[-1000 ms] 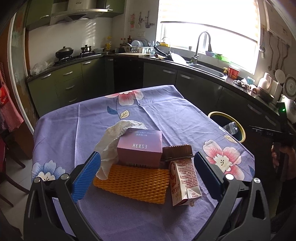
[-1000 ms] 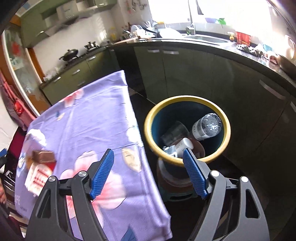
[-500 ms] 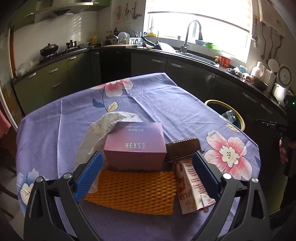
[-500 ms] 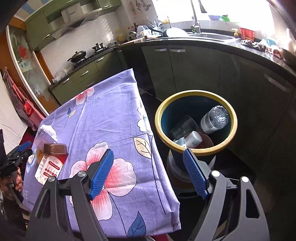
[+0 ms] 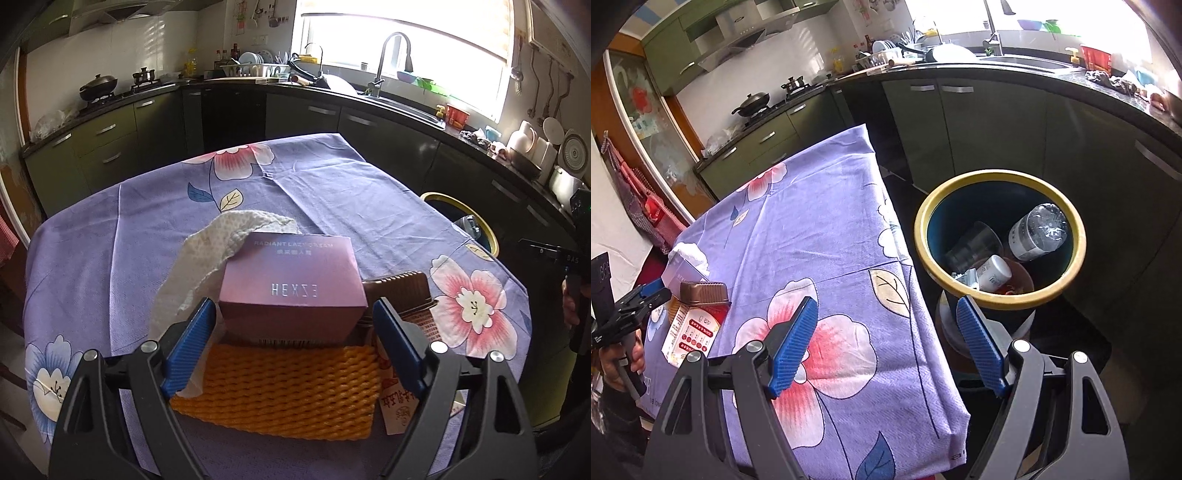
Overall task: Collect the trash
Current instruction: 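Reach the left gripper to the pink HEXZE box and grasp it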
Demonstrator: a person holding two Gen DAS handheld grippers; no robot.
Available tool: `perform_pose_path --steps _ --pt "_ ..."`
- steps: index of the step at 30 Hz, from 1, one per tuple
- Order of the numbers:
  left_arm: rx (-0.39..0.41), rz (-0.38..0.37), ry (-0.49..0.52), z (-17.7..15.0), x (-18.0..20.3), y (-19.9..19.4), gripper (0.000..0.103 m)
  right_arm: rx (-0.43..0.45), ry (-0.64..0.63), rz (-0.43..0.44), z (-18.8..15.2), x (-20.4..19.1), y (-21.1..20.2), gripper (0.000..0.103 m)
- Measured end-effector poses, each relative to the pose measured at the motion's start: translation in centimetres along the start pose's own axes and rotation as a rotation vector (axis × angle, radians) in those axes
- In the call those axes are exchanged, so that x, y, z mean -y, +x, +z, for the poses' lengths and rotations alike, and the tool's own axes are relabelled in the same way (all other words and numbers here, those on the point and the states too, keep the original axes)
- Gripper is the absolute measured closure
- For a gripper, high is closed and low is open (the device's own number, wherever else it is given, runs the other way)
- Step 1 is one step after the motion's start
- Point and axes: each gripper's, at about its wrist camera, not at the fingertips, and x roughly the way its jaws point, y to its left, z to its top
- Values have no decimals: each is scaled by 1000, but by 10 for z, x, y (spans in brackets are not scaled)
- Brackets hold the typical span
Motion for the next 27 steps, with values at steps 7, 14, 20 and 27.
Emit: perform_pose_path --steps 7,14,20,27 --pt "5 34 32 4 3 6 21 -17 5 5 0 0 9 26" --pt "-17 39 51 5 5 16 28 -26 8 9 0 1 14 26" --pt "-19 35 51 7 5 23 28 -35 9 9 -3 0 18 26" --pt "0 -3 11 9 0 11 30 -29 9 8 -3 0 17 26"
